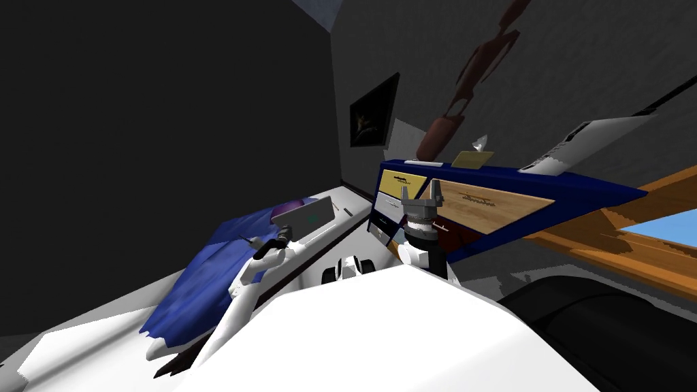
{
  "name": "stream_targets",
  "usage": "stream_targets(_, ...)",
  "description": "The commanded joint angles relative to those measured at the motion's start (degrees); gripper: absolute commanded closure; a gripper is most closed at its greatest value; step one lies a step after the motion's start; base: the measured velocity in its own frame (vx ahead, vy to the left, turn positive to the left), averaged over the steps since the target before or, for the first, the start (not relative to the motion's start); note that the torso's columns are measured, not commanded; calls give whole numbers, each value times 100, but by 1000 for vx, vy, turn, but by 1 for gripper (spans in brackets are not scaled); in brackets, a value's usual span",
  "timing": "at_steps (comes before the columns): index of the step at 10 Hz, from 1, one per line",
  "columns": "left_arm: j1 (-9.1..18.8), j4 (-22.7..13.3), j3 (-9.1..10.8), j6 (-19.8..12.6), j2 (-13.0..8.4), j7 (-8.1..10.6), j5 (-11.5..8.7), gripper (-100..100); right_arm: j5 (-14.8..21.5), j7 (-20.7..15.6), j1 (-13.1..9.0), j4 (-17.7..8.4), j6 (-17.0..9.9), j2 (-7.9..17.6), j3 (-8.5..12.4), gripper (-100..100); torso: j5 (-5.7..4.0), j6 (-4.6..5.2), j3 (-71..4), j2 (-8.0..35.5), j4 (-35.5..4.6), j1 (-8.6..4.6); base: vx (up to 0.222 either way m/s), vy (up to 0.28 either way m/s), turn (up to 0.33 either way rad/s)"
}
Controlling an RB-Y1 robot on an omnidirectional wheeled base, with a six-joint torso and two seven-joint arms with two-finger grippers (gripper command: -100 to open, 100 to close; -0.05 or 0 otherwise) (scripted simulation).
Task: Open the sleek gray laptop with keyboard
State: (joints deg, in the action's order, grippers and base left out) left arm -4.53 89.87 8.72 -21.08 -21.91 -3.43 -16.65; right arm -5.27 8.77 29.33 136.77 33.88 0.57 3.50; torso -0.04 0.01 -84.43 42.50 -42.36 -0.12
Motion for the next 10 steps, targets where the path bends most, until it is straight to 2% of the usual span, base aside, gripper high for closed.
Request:
stream_targets(1, -459, 498, 79, -258, 352, -27, 202, 100, 0, 0, 2, 0, 0, 1, 1, 0, 7, -6, -21, -39, 11, 22, 126, 46, 85)
stream_targets(2, -547, 672, 79, -258, 352, -27, 202, 100, 0, 0, 2, 0, 0, 1, 1, 0, 8, 0, -30, -45, 15, 21, 56, 25, -3)
stream_targets(4, -547, 968, 79, -258, 352, -27, 202, 100, 0, 0, 0, 0, 0, 0, 0, 0, 2, 0, -2, -2, 1, 5, 1, 9, -5)
stream_targets(5, -827, 1213, 167, -534, 656, -54, 428, 100, 0, 0, 0, 0, 0, 0, 0, 0, 1, -1, 1, 2, 0, 3, 75, 32, 145)
stream_targets(6, -973, 1381, 167, -534, 734, -54, 428, 100, 0, 0, 1, 0, 0, 0, 1, 0, 6, -5, -16, -30, 9, 17, 113, 43, 116)
stream_targets(7, -1125, 1544, 167, -534, 734, -54, 428, 100, 0, 0, 2, 0, 0, 1, 1, 0, 7, -1, -29, -46, 14, 21, 75, 31, 0)
stream_targets(10, -1139, 2054, 167, -534, 734, -54, 428, 100, 0, 0, 0, 0, 0, 0, 0, 0, 1, 0, -1, -1, 1, 2, 7, 4, -7)
